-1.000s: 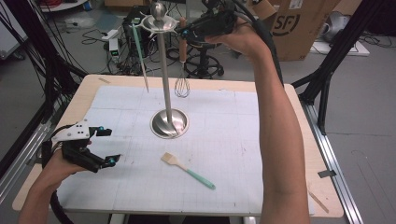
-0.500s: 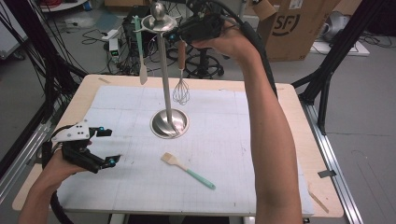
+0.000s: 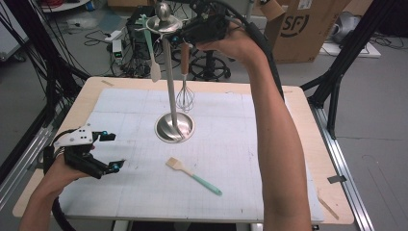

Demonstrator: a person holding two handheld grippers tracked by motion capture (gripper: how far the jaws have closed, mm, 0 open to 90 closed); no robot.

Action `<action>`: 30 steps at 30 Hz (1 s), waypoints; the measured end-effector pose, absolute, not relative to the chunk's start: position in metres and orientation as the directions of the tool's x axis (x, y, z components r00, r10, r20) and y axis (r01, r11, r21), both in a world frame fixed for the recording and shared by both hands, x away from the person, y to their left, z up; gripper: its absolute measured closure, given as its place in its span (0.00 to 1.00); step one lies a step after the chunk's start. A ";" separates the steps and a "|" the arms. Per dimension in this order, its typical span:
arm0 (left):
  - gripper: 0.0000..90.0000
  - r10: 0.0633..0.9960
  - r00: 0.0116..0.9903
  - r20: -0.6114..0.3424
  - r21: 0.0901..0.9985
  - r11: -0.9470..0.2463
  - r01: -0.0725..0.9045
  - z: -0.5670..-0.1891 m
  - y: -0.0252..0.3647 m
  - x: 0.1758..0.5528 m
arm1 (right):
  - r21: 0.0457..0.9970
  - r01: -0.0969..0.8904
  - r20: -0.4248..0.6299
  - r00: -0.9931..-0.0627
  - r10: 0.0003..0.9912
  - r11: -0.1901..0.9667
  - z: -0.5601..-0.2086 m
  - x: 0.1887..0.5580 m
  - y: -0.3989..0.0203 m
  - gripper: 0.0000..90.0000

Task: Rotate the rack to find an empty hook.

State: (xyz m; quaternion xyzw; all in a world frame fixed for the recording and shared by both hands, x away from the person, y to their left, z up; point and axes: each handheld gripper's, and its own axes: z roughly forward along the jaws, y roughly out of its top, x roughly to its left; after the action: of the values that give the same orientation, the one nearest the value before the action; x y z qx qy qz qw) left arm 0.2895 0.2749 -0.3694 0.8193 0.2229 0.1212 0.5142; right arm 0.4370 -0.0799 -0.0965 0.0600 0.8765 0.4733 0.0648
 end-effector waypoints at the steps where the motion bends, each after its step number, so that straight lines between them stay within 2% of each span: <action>1: 0.02 0.490 0.871 -0.030 0.897 -0.372 0.240 -0.370 0.275 0.290 | 0.839 0.044 -0.060 -0.983 0.172 0.543 -0.096 0.436 -0.083 0.99; 5: 0.02 0.488 0.872 -0.028 0.894 -0.378 0.240 -0.370 0.274 0.290 | 0.841 0.054 -0.053 -0.982 0.181 0.539 -0.097 0.432 -0.096 0.99; 11: 0.02 0.488 0.872 -0.024 0.891 -0.385 0.240 -0.370 0.273 0.289 | 0.841 0.067 -0.041 -0.982 0.187 0.537 -0.104 0.422 -0.118 0.91; 22: 0.02 0.493 0.869 -0.025 0.890 -0.386 0.244 -0.370 0.273 0.290 | 0.848 0.091 -0.042 -0.971 0.237 0.523 -0.118 0.405 -0.163 0.66; 28: 0.02 0.490 0.871 -0.019 0.888 -0.391 0.240 -0.370 0.273 0.290 | 0.840 0.129 -0.033 -0.957 0.288 0.527 -0.132 0.397 -0.179 0.38; 30: 0.02 0.490 0.871 -0.021 0.889 -0.389 0.240 -0.370 0.273 0.290 | 0.838 0.139 -0.025 -0.956 0.292 0.527 -0.137 0.394 -0.184 0.21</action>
State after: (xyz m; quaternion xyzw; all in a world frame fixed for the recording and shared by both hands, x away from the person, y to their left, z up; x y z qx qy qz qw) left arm 0.2899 0.2725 -0.3701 0.8243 0.2215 0.1234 0.5062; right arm 0.3941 -0.1840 -0.1367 0.1238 0.8701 0.4701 0.0813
